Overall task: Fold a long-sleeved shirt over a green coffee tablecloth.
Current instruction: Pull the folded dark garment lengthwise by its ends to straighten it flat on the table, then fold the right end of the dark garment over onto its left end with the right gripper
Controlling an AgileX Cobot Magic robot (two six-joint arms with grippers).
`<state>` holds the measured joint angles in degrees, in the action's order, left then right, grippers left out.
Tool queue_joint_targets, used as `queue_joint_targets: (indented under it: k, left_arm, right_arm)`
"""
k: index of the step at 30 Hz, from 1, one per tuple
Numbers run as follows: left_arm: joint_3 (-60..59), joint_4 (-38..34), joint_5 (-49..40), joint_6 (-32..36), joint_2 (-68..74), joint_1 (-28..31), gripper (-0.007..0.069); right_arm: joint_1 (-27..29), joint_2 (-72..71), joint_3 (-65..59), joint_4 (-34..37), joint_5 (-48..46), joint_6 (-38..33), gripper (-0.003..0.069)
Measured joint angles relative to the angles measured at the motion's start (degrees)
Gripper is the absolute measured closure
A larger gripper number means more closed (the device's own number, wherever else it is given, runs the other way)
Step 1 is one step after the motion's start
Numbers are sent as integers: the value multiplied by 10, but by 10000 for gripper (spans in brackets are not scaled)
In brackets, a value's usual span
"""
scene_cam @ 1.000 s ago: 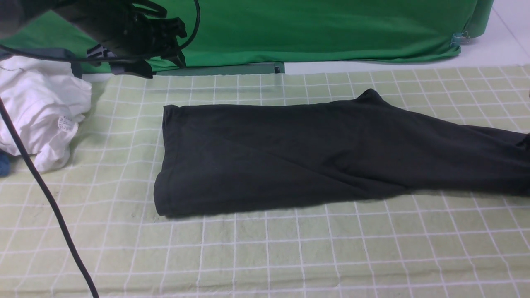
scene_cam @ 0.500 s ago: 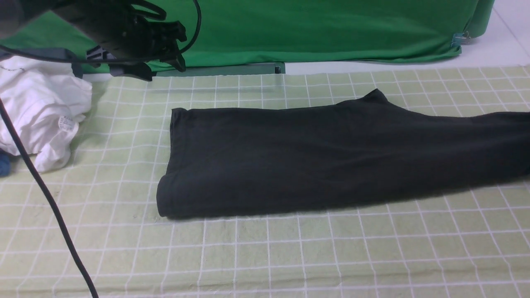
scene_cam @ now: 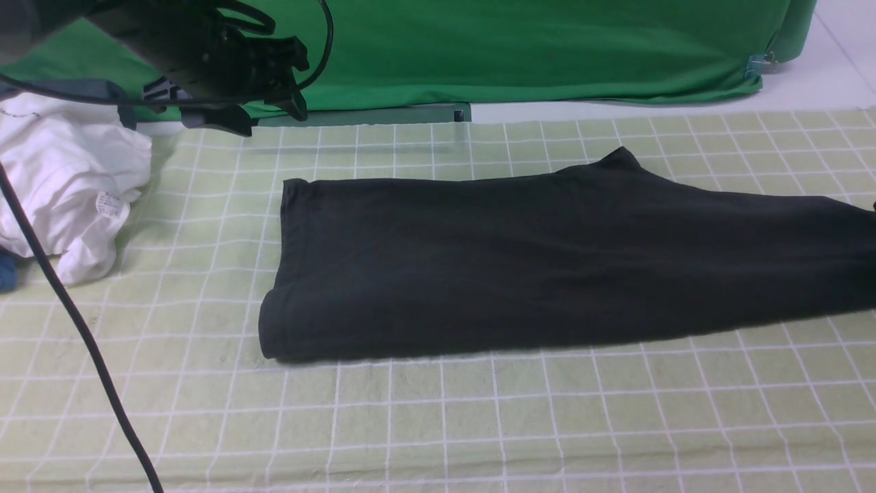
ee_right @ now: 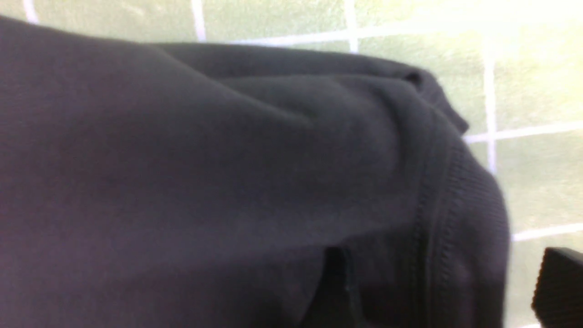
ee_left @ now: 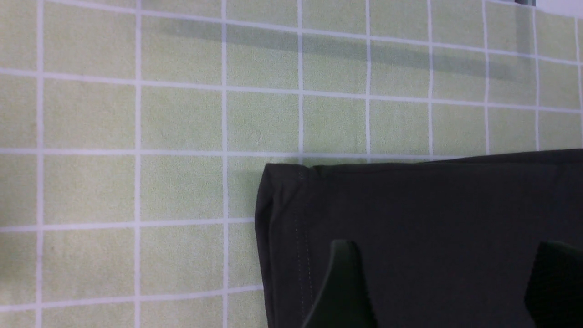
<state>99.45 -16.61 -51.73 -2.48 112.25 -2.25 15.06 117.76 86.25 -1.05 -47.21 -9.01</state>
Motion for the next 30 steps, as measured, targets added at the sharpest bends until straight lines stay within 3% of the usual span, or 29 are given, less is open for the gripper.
queue_joint_targets:
  k: [3,6,8,9,10,11,12,14,22,27,30]
  left_arm:
    - [0,0,0,0,0,0,119]
    - [0,-1,0,0,0,0,119]
    - [0,-6,6,0,0,0,119]
    - [0,-6,6,0,0,0,119]
    - [0,-8,8,1,0,0,119]
    - [0,-9,7,1,0,0,119]
    - [0,-11,2,3,0,0,119]
    - [0,-12,-19,14,0,1,119]
    - [-5,-15,-167,40,-4,0,144]
    - [-63,-23,-176,61,-44,-8,230]
    - [-118,-33,-182,88,-79,-23,320]
  right_arm:
    - [0,21,0,5,1,4,136]
    - [1,32,5,19,1,6,190]
    - [1,36,6,41,-1,-3,322]
    - [1,36,6,45,-1,-6,335]
    - [1,36,6,56,-3,-17,430]
    - [1,36,6,58,-4,-19,458]
    - [1,35,6,62,-4,-26,552]
    - [2,31,6,65,-8,-33,616]
    - [24,-26,5,77,-91,-35,627]
    - [57,-79,5,67,-139,-35,628]
    - [81,-107,5,62,-152,-35,628]
